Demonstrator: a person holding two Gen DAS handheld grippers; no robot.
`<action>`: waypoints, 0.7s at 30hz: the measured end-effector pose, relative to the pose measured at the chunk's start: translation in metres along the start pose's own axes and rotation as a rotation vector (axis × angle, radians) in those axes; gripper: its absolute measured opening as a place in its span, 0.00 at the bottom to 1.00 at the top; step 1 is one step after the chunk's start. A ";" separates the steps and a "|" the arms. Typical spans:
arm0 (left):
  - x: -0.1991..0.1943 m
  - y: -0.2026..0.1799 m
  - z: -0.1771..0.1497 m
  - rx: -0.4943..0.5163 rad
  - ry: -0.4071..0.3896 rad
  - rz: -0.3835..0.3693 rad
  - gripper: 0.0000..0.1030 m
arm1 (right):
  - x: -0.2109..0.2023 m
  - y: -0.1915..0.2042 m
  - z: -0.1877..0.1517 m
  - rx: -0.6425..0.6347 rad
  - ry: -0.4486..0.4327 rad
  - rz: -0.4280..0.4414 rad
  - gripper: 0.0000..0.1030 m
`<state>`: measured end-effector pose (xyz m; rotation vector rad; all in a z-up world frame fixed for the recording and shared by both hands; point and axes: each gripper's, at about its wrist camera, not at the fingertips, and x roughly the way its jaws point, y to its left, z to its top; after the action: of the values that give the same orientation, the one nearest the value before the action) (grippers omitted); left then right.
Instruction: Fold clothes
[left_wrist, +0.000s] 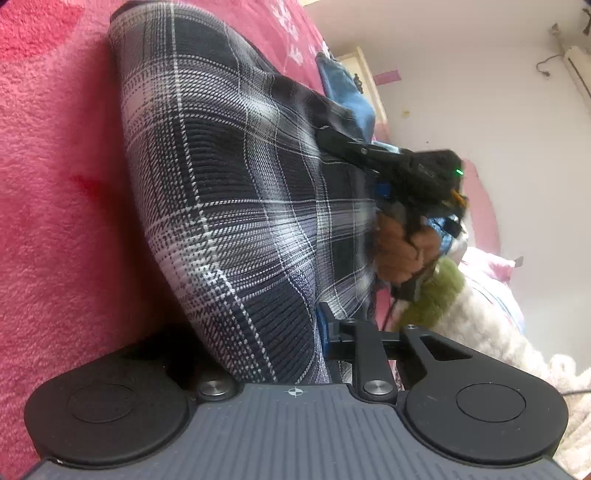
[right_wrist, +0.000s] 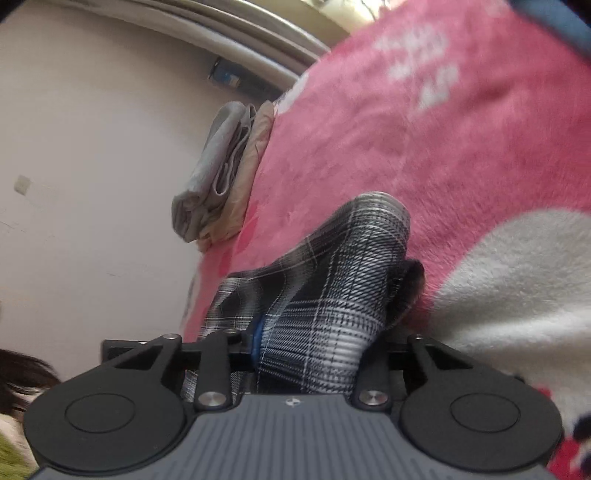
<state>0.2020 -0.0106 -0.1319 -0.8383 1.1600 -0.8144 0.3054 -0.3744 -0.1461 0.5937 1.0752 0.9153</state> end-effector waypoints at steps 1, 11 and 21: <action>-0.002 -0.001 0.000 -0.002 -0.006 0.000 0.19 | -0.003 0.009 -0.002 -0.021 -0.015 -0.017 0.31; -0.025 -0.012 -0.008 0.026 -0.065 -0.026 0.15 | -0.037 0.078 -0.016 -0.155 -0.110 -0.145 0.29; -0.046 -0.018 -0.015 0.074 -0.136 -0.053 0.14 | -0.055 0.134 -0.024 -0.207 -0.172 -0.173 0.29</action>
<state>0.1758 0.0200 -0.0991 -0.8528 0.9863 -0.8259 0.2281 -0.3537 -0.0232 0.3932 0.8508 0.7978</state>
